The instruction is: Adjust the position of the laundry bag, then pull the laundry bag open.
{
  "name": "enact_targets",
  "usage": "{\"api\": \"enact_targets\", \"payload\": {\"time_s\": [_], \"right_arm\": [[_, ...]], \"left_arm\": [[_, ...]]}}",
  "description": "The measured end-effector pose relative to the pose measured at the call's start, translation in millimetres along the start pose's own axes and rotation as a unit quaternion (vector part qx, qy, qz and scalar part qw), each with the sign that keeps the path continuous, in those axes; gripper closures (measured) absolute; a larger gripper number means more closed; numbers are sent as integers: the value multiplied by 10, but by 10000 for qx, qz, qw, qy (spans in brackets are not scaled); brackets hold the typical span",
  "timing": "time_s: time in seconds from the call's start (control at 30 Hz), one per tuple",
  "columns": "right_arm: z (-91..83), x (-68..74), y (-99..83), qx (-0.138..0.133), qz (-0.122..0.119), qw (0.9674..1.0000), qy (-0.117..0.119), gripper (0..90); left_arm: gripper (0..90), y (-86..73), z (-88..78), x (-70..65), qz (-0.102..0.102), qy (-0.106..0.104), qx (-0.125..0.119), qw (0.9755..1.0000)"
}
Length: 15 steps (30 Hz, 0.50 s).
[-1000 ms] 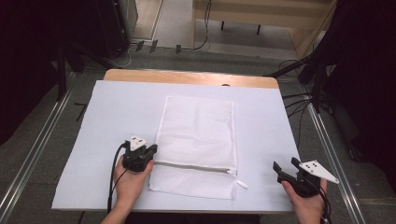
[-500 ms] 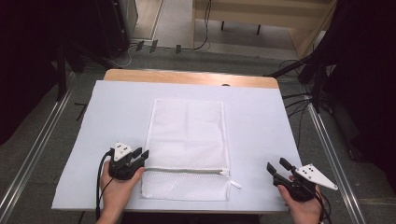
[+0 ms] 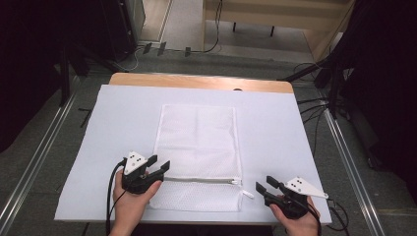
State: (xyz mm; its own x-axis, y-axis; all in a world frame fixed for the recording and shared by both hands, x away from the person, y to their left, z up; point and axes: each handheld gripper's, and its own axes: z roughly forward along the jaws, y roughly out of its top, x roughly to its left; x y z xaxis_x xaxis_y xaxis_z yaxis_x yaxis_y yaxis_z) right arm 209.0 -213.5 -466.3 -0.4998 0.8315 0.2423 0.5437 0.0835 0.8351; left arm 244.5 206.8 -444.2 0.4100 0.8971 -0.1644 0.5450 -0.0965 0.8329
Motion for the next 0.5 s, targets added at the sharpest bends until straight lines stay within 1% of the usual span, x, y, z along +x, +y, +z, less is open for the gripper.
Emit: {"api": "enact_targets", "payload": {"time_s": [0.03, 0.1, 0.13, 0.2, 0.3, 0.33, 0.37, 0.4, 0.5], "right_arm": [[0, 0, 0, 0, 0, 10000, 0, 541], [45, 56, 3, 107, -50, 9999, -47, 568], [84, 82, 5, 159, -23, 9999, -41, 608], [124, 111, 9, 278, 101, 9996, -17, 638], [154, 143, 7, 374, 125, 9992, 5, 636], [168, 174, -3, 422, 138, 9990, -41, 627], [168, 174, -3, 422, 138, 9990, -41, 627], [172, 190, -10, 443, 109, 9989, -49, 611], [183, 206, -24, 518, 72, 9986, -94, 603]], "left_arm": [[481, 1, 2, -2, -19, -32, 4, 10000], [481, 3, 7, -17, -23, -64, 8, 10000], [481, 2, 13, -37, -10, -106, 9, 9999], [482, 1, 21, -63, 29, -144, 8, 9999], [483, 2, 28, -98, 47, -187, 28, 9998], [484, 1, 33, -113, 72, -213, 25, 9997], [484, 1, 36, -126, 82, -224, 19, 9997], [486, 1, 39, -139, 93, -251, 21, 9996], [488, -2, 51, -176, 134, -286, 48, 9995]]}}
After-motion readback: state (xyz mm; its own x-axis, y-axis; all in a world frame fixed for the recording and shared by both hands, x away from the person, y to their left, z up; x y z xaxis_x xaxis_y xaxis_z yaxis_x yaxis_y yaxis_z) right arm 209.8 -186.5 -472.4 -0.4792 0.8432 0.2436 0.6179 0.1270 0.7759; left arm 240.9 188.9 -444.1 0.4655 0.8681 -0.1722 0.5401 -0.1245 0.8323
